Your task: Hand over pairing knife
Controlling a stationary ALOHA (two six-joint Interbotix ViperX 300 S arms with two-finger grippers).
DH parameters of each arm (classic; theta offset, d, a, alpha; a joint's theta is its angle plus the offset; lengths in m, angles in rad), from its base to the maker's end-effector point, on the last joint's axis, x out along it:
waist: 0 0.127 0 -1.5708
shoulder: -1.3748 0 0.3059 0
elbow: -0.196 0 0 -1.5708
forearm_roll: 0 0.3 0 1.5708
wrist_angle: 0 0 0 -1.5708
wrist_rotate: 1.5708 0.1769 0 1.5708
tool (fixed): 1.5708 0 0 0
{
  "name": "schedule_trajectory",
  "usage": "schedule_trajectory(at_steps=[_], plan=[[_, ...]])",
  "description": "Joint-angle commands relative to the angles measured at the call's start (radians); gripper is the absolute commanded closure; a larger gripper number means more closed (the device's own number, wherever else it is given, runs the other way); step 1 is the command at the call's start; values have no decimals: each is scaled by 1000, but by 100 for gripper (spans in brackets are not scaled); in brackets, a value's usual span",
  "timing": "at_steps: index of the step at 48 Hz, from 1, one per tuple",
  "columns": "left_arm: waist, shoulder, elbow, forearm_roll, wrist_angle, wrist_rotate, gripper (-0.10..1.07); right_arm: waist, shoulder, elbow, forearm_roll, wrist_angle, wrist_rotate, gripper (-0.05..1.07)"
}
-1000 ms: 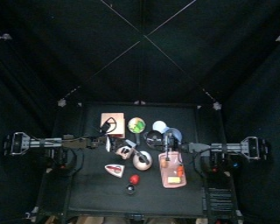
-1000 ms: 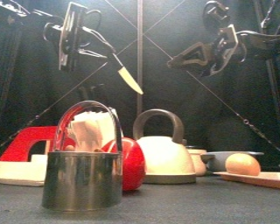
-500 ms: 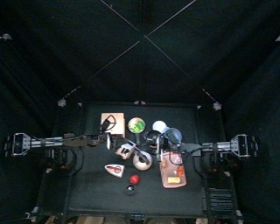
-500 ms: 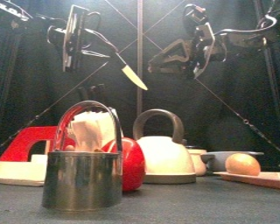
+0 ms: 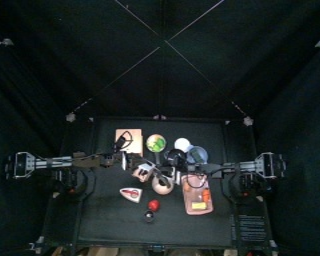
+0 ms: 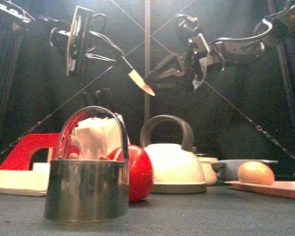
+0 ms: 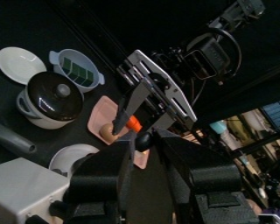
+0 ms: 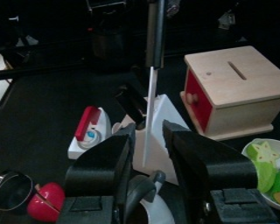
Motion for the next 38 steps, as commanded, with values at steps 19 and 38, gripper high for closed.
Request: schedule_trajectory(at_steps=[19,38], plan=[[8,0,-8,-2,-9,0,32,-3,25,-63,12,5,0,36],[6,0,12,-32,-18,2,32,-6,26,-64,12,3,-2,58]])
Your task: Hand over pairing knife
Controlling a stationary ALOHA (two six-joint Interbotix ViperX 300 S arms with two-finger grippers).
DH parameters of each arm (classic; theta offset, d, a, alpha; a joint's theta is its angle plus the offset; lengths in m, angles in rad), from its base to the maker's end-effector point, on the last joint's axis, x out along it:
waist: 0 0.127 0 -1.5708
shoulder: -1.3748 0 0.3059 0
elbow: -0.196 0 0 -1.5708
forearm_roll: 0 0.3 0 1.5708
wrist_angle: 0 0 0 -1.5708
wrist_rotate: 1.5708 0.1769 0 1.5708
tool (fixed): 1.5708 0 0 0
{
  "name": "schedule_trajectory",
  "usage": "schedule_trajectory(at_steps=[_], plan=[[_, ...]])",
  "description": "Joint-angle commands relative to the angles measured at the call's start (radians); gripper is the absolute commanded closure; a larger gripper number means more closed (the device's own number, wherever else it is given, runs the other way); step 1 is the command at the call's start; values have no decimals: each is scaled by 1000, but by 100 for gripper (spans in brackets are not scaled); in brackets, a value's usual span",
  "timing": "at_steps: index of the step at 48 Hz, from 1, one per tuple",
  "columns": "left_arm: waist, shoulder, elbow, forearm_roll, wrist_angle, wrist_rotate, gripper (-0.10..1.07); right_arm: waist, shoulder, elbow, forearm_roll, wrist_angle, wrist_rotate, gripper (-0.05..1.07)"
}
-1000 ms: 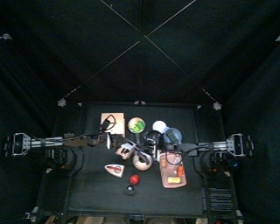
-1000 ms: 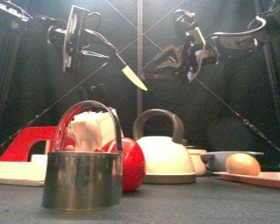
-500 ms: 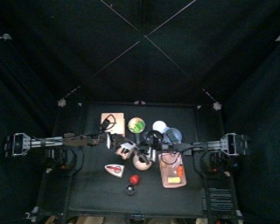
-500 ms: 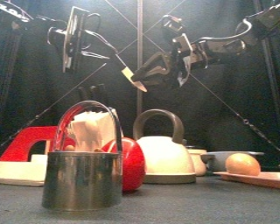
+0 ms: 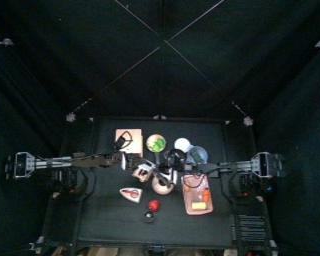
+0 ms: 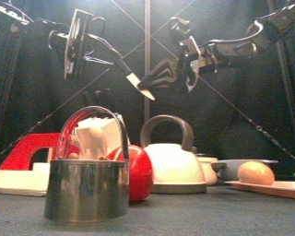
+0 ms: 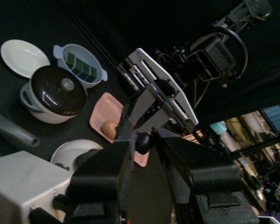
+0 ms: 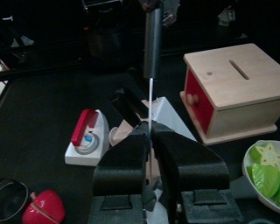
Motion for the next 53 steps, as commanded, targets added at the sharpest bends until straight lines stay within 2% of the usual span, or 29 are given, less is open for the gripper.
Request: schedule_trajectory(at_steps=[1,8,19,38,53], plan=[[3,0,-9,-6,-12,2,31,-2,-17,-25,-5,-5,-3,59],[0,0,-3,-17,-34,2,31,-2,-18,-29,-11,-5,-3,63],[2,0,6,-18,-66,8,29,-2,-18,-26,-21,-5,-3,63],[5,-9,8,-18,-66,8,13,0,-26,-15,-29,-3,-3,63],[5,-12,18,-11,-66,15,13,0,-26,-8,-23,-3,0,63]])
